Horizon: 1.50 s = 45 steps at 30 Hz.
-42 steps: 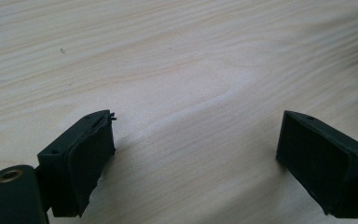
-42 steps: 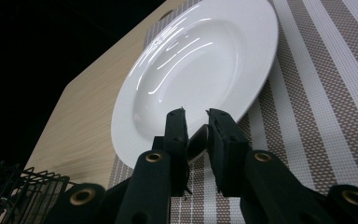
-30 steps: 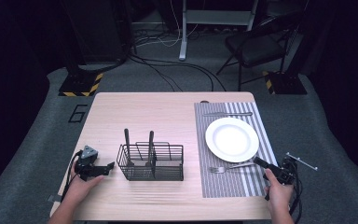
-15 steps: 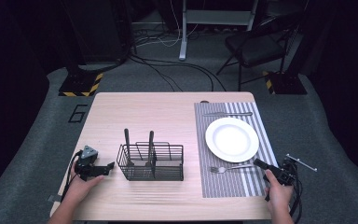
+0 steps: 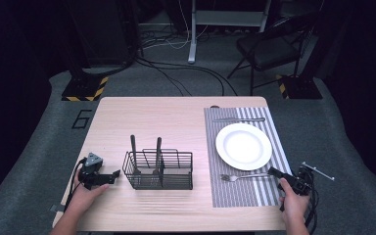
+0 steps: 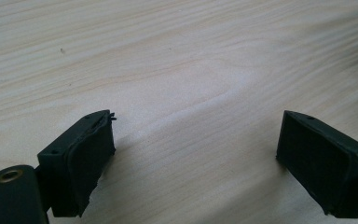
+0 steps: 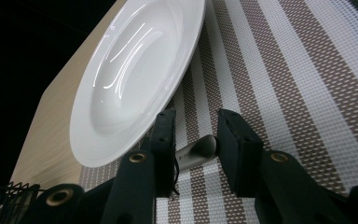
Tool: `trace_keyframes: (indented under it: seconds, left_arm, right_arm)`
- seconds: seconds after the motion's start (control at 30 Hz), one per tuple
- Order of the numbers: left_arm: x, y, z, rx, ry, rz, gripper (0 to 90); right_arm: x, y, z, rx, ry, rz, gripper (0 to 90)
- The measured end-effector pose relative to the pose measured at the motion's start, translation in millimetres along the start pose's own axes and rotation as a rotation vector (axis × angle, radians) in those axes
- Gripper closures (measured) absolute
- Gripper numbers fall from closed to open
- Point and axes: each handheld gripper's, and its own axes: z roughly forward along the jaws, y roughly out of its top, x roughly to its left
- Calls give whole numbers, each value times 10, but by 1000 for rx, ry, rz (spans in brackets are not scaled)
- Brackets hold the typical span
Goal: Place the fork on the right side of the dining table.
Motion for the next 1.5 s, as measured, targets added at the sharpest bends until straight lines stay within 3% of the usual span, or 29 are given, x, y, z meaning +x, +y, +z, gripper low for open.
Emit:
trace_keyframes:
  seconds: [0.03, 0.27, 0.57, 0.97, 1.5]
  left_arm:
    - [0, 0, 0, 0, 0, 0, 108]
    - [0, 0, 0, 0, 0, 0, 108]
    - [0, 0, 0, 0, 0, 0, 108]
    - [0, 0, 0, 0, 0, 0, 108]
    - [0, 0, 0, 0, 0, 0, 108]
  right_arm:
    - [-20, -1, -5, -3, -10, -31, 664]
    - [29, 42, -92, -73, -76, -77, 643]
    - [221, 58, -112, -75, -111, -217, 607]
    - [620, 115, -131, -58, -76, -352, 570]
    - [1280, -125, 94, 35, 23, -629, 532]
